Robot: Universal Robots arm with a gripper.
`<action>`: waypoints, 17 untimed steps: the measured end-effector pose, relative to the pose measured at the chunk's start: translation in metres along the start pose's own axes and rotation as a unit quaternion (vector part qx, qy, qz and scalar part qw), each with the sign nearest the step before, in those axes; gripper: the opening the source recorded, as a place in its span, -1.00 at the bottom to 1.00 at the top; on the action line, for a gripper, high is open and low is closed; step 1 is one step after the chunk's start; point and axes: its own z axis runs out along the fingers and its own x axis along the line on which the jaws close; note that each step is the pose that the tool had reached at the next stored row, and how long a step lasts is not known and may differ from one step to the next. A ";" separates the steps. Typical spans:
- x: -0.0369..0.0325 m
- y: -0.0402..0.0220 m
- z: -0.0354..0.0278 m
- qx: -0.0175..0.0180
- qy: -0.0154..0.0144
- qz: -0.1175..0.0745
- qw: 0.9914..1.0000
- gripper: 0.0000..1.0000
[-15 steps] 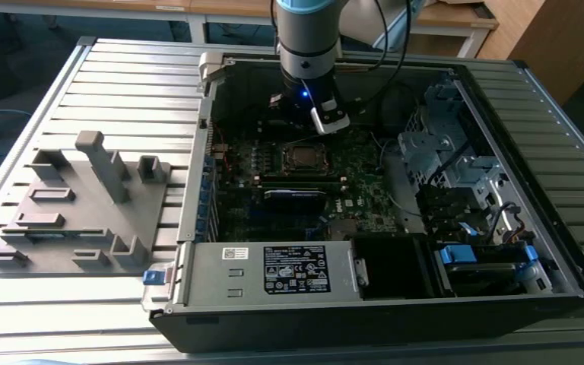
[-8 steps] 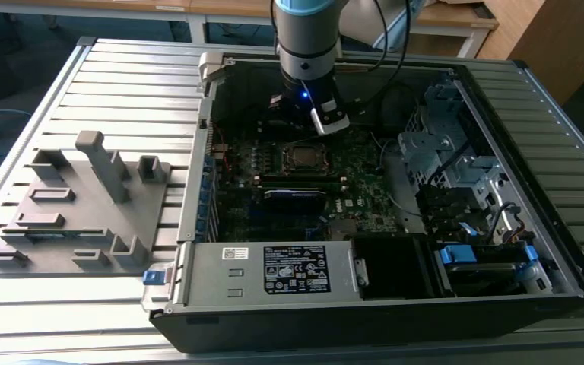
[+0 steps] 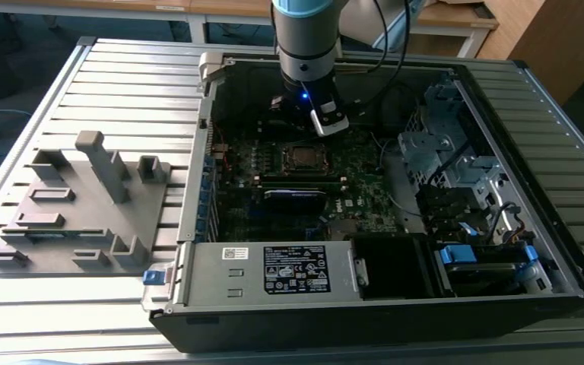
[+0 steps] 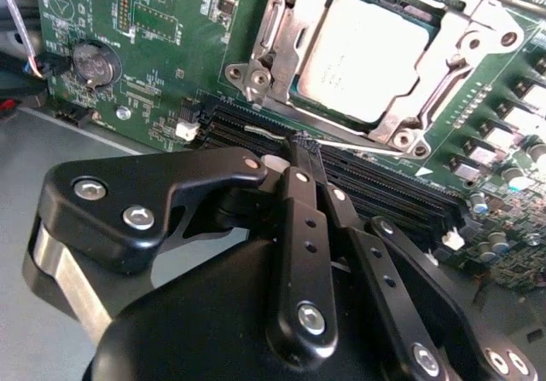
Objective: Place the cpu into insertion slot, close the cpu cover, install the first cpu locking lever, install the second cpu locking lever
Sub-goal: 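Install the first cpu locking lever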
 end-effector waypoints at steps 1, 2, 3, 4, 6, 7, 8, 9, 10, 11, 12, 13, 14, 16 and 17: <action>0.0000 0.0002 0.0001 0.001 -0.001 0.004 1.000 -0.80; 0.0001 0.0004 0.0003 0.001 -0.002 0.010 1.000 -0.80; 0.0002 0.0006 0.0005 0.002 -0.003 0.015 1.000 -0.80; 0.0003 0.0009 0.0007 0.002 -0.004 0.019 1.000 -0.80; 0.0005 0.0020 0.0011 0.003 -0.005 0.024 1.000 -0.80; 0.0007 0.0026 0.0013 0.003 -0.006 0.026 1.000 -0.80; 0.0009 0.0033 0.0016 0.003 -0.006 0.028 1.000 -0.80; 0.0011 0.0041 0.0018 0.003 -0.007 0.030 1.000 -0.80; 0.0014 0.0046 0.0020 0.004 -0.007 0.031 0.999 -0.80; 0.0015 0.0049 0.0021 0.004 -0.007 0.032 0.999 -0.80; 0.0017 0.0051 0.0022 0.004 -0.007 0.033 0.999 -0.80; 0.0018 0.0052 0.0022 0.004 -0.008 0.033 0.999 -0.80; 0.0018 0.0051 0.0023 0.004 -0.008 0.033 0.999 -0.80; 0.0020 0.0051 0.0027 0.004 -0.009 0.033 0.999 -0.80; 0.0022 0.0049 0.0030 0.003 -0.012 0.033 0.999 -0.80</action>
